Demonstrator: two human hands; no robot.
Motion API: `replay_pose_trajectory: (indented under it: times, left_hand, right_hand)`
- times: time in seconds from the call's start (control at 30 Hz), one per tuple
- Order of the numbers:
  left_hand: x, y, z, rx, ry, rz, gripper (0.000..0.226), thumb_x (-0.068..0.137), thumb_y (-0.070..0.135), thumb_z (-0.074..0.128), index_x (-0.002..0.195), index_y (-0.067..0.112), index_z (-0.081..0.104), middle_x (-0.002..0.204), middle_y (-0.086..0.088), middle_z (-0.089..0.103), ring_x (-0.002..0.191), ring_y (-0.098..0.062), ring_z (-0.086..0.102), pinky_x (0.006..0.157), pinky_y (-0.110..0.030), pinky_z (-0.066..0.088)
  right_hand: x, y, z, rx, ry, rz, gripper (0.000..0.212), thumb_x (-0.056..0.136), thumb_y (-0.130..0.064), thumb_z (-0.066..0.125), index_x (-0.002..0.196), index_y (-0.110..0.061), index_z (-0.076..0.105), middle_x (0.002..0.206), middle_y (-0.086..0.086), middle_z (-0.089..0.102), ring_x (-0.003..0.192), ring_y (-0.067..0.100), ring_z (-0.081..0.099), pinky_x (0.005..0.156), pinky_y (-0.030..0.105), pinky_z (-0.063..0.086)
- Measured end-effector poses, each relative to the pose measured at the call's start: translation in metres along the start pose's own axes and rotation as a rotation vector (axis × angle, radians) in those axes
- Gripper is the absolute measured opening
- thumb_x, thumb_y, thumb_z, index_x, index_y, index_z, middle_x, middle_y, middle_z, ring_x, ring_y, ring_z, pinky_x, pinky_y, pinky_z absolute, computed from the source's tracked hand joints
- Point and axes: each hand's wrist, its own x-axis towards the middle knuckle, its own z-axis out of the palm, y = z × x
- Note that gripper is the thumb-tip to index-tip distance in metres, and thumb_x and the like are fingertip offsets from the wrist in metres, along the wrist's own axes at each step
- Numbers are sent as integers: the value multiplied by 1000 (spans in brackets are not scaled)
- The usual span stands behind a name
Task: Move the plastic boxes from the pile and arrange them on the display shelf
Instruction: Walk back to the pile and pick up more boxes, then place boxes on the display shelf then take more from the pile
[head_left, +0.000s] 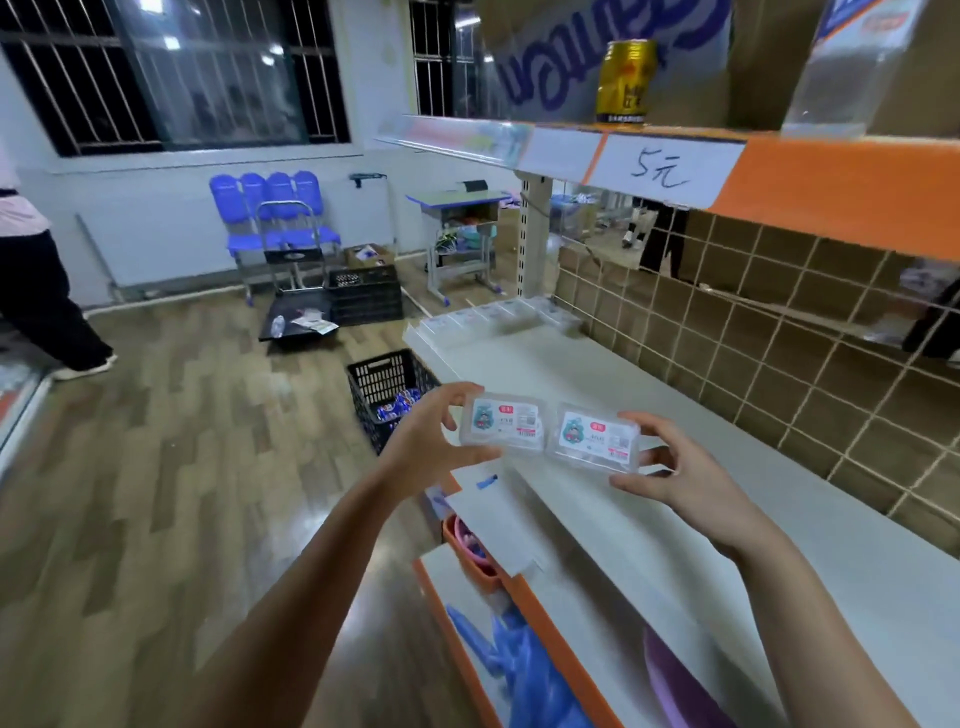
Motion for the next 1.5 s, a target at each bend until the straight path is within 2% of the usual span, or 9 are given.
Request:
replay_pose_trajectory:
  times: [0.2, 0.33, 0.5, 0.6, 0.73, 0.87, 1.07, 1.37, 1.5]
  left_hand:
    - [59, -47, -14, 31, 6, -29, 67, 65, 16, 85, 124, 21, 54, 103, 28, 43, 99, -9, 49, 82, -24, 48]
    - [99, -82, -24, 18, -53, -43, 67, 66, 18, 85, 124, 26, 52, 104, 26, 48, 96, -4, 54, 76, -17, 48]
    - [156, -136, -37, -45, -147, -27, 67, 64, 24, 86, 116, 43, 50, 115, 16, 52, 94, -15, 60, 85, -38, 53]
    - [195, -162, -52, -39, -210, -2, 69, 65, 29, 85, 124, 36, 51, 117, 14, 53, 91, -9, 59, 84, -24, 50]
    - [245, -187, -70, -50, -298, 53, 63, 70, 28, 83, 125, 33, 52, 103, 28, 48, 81, -2, 48, 66, -5, 37]
    - [290, -204, -69, -73, -375, 98, 66, 71, 34, 81, 128, 36, 50, 110, 18, 55, 88, -9, 50, 69, -15, 38]
    - [340, -215, -42, -123, -485, 133, 59, 71, 30, 82, 122, 34, 52, 109, 12, 58, 85, -6, 53, 60, -9, 41]
    - [398, -222, -9, -47, -521, 213, 66, 69, 43, 80, 127, 37, 49, 112, 15, 59, 90, -11, 57, 69, -16, 44]
    - [415, -232, 2, -88, -541, 198, 64, 68, 38, 82, 124, 39, 50, 114, 11, 60, 90, -16, 57, 77, -26, 49]
  right_hand:
    - [83, 4, 20, -46, -29, 14, 56, 75, -8, 76, 118, -35, 52, 121, -11, 53, 80, 1, 57, 73, 16, 46]
    - [128, 9, 40, -55, -21, 33, 57, 75, -6, 76, 116, -38, 52, 121, -8, 53, 76, -1, 56, 74, 18, 45]
    - [183, 12, 72, -46, 50, 81, 59, 75, -4, 76, 120, -34, 53, 122, -6, 55, 74, 1, 56, 70, 12, 46]
    - [213, 10, 94, -22, 123, 117, 60, 75, -5, 76, 122, -34, 53, 120, -3, 57, 75, 3, 56, 67, 10, 46]
    - [246, 4, 116, 14, 230, 167, 60, 75, -7, 76, 123, -35, 53, 120, -5, 58, 81, 8, 58, 71, 19, 46]
    - [268, -1, 126, 22, 328, 225, 59, 75, -10, 76, 123, -35, 52, 120, -7, 58, 89, 15, 60, 75, 23, 47]
    - [294, 1, 118, -71, 415, 332, 60, 79, -21, 75, 131, -34, 46, 124, -9, 53, 98, 10, 57, 73, 20, 44]
    - [358, 37, 92, -166, 556, 410, 65, 78, -17, 76, 135, -21, 45, 118, -7, 52, 76, 4, 54, 59, 15, 40]
    - [380, 55, 86, -199, 567, 467, 69, 76, -14, 78, 136, -16, 45, 131, 2, 52, 86, 13, 56, 72, 23, 42]
